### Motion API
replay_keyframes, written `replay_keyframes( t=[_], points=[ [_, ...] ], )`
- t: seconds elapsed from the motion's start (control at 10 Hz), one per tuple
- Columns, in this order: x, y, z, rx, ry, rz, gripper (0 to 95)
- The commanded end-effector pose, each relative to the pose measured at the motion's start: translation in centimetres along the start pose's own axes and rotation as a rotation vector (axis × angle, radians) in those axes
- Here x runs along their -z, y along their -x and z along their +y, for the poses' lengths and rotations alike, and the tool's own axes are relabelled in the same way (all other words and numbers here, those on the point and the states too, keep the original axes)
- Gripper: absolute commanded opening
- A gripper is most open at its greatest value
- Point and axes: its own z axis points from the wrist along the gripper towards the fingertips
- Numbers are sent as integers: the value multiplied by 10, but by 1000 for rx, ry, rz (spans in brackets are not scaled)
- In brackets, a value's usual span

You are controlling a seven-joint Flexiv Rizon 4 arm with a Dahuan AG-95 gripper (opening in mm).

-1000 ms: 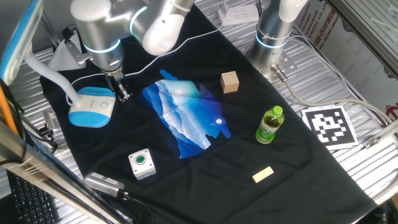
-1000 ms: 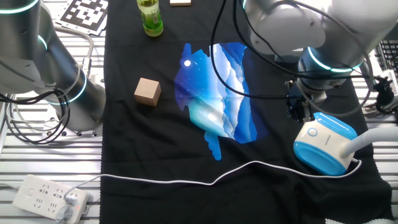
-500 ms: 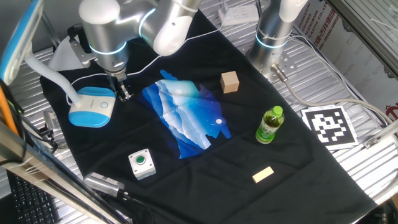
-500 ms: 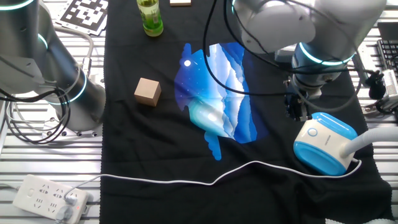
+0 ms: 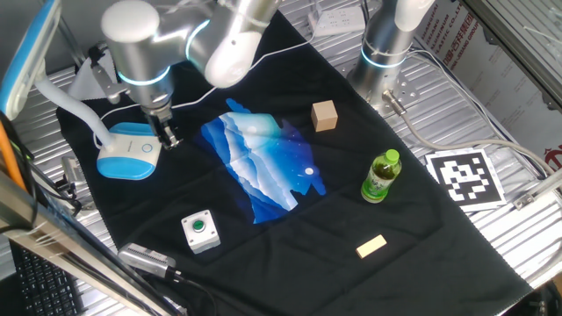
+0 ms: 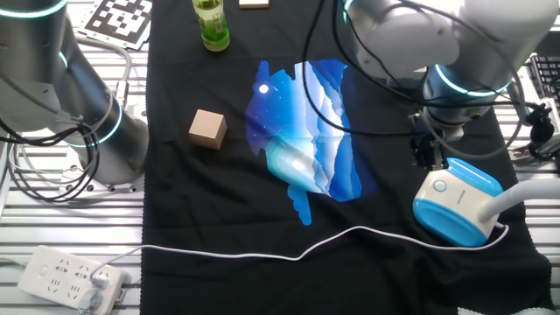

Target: Turn on the desk lamp by pressing the button

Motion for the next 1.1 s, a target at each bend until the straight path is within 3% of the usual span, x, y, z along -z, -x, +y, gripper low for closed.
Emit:
replay_keyframes(
  t=[0.1,0.4,1.1],
  points=[
    [4,2,-1,-1,-3,5,0],
    [2,16,-8,6,1,2,0],
    [-2,20,-12,12,7,8,0]
  ],
)
